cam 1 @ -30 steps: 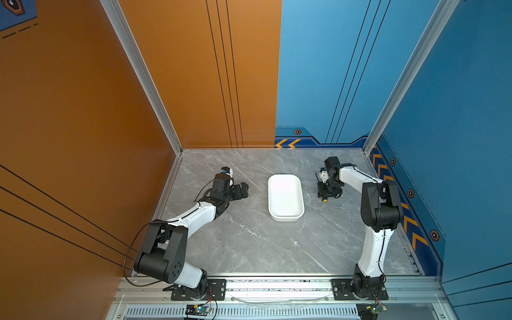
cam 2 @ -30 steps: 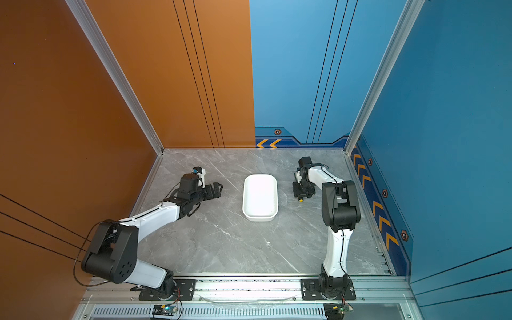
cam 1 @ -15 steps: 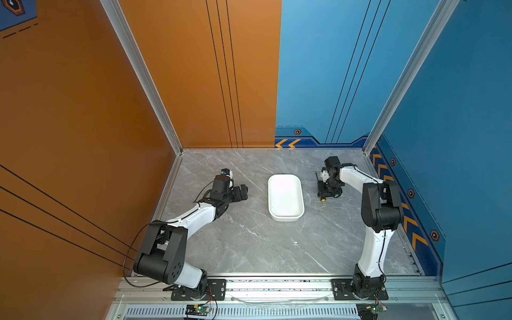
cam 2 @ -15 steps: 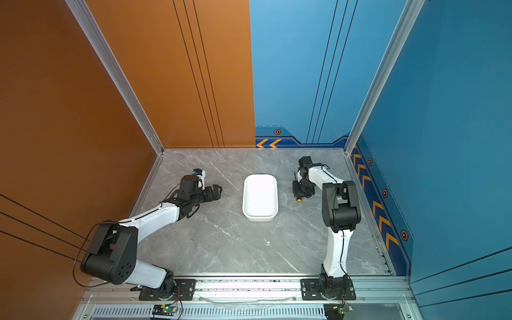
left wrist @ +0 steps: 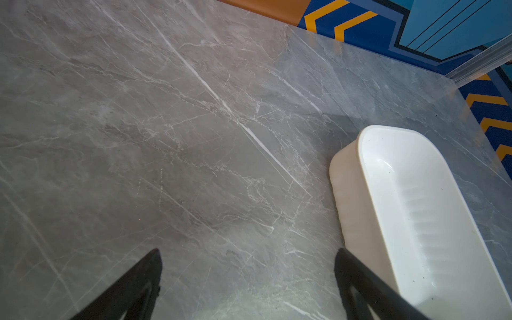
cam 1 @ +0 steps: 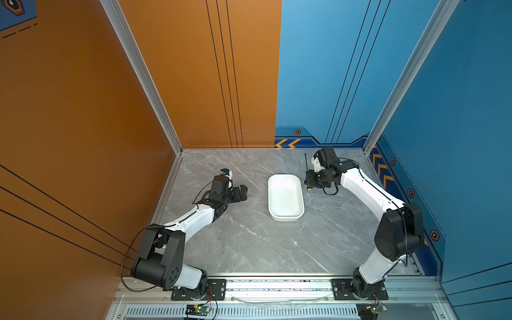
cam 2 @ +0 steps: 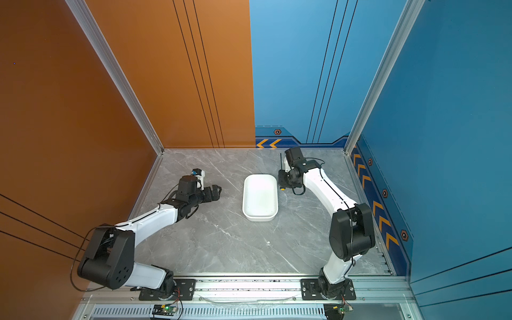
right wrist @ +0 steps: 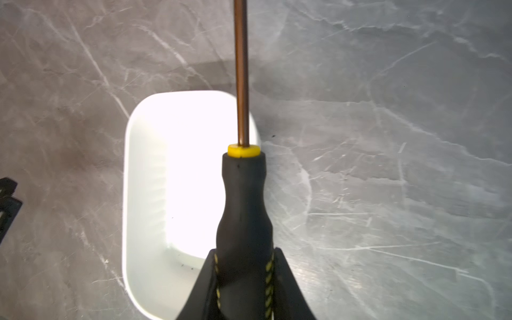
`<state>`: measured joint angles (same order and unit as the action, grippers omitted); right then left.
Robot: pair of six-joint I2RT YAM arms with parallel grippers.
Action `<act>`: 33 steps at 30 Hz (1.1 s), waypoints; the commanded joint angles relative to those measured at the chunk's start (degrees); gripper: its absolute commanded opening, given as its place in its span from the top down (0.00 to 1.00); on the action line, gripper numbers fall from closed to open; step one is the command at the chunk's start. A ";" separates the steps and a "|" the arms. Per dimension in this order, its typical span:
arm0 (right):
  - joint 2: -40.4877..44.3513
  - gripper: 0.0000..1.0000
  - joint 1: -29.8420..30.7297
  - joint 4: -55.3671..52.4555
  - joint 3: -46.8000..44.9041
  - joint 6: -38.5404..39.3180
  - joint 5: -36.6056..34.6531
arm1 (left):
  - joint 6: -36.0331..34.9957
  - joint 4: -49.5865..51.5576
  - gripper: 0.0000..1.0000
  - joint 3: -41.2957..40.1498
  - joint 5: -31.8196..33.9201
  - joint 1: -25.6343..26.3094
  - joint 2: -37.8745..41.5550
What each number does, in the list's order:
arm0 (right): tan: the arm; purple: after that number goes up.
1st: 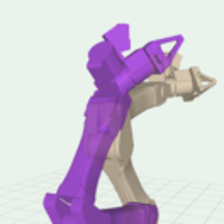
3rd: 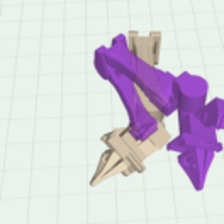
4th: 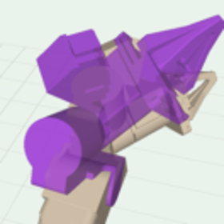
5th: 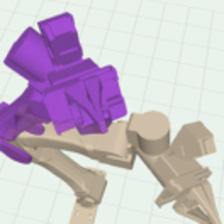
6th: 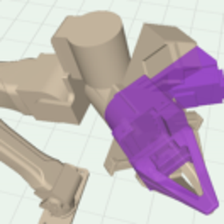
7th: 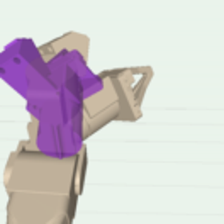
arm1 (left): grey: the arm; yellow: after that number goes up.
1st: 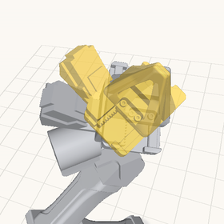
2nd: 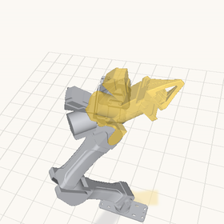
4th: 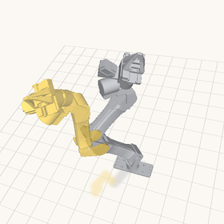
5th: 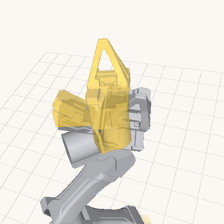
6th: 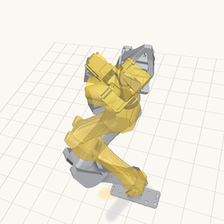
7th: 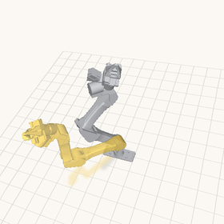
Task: Put the screwdriver in the bin
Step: Place the screwdriver into the bin.
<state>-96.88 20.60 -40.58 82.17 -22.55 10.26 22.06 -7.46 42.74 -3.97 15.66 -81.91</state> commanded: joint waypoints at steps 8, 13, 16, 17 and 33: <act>-4.43 0.98 8.46 4.08 -2.55 -8.67 -5.20 | -0.01 0.61 0.02 -3.12 -1.25 -0.42 2.67; -6.89 0.98 10.96 4.45 -2.54 -10.00 -6.81 | 0.12 0.64 0.02 -4.06 -0.85 -0.37 3.81; -7.46 0.98 12.47 4.54 -2.78 -10.58 -7.54 | 0.09 0.62 0.02 -4.20 -0.83 -0.37 4.19; -7.49 0.98 12.98 4.54 -3.09 -11.05 -8.00 | 0.15 0.63 0.02 -4.27 -0.87 -0.38 4.22; -6.45 0.98 16.07 7.44 -8.89 -16.43 -10.00 | 0.08 0.61 0.02 -5.31 -0.46 -0.37 5.07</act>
<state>-104.38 36.49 -34.33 73.97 -37.34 2.22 22.11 -7.44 38.44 -4.16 15.66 -78.17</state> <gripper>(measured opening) 0.240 0.979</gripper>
